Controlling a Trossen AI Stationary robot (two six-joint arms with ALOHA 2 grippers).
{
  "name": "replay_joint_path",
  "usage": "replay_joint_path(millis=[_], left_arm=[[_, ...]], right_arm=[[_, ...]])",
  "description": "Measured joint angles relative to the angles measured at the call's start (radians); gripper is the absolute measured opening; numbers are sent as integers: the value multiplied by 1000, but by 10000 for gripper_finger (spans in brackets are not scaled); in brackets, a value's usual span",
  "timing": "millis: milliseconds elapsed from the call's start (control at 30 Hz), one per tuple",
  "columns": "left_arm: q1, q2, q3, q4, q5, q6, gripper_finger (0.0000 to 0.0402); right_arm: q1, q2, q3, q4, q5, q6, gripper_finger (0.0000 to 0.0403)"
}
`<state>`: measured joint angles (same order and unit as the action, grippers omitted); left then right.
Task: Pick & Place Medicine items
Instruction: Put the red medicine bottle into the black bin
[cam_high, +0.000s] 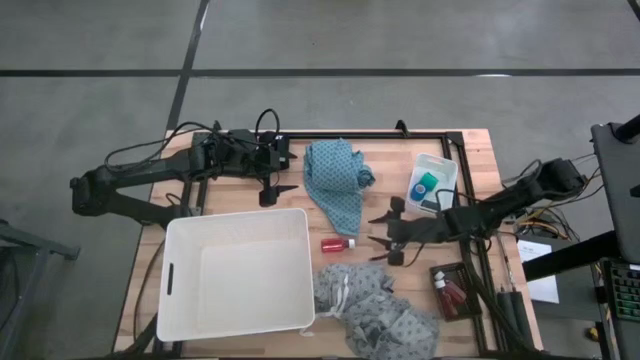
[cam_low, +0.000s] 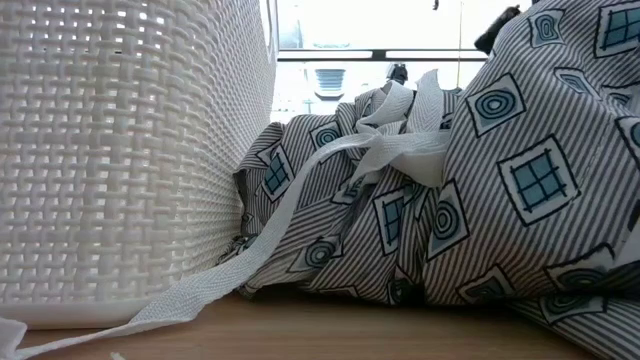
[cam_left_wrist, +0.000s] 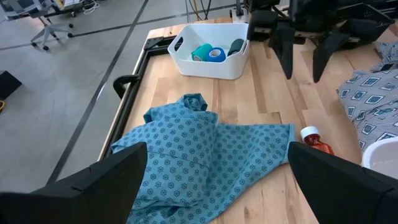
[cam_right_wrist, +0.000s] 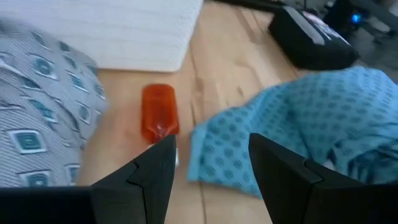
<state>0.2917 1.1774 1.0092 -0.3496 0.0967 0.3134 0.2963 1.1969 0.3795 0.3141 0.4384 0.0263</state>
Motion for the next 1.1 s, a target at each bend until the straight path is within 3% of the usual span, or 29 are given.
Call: replay_joint_path(millis=[200, 367, 533, 1100], left_arm=[[0, 0, 0, -1, 0, 0, 393], [0, 0, 0, -8, 0, 0, 393], [0, 0, 0, -11, 0, 0, 393], [0, 0, 0, -18, 0, 0, 393]], right_arm=[[-43, 17, -50, 120, -25, 21, 201], [-106, 16, -30, 113, -173, 17, 201], [-149, 38, -27, 124, -206, -33, 201], [-184, 250, -19, 287, -334, -8, 201]])
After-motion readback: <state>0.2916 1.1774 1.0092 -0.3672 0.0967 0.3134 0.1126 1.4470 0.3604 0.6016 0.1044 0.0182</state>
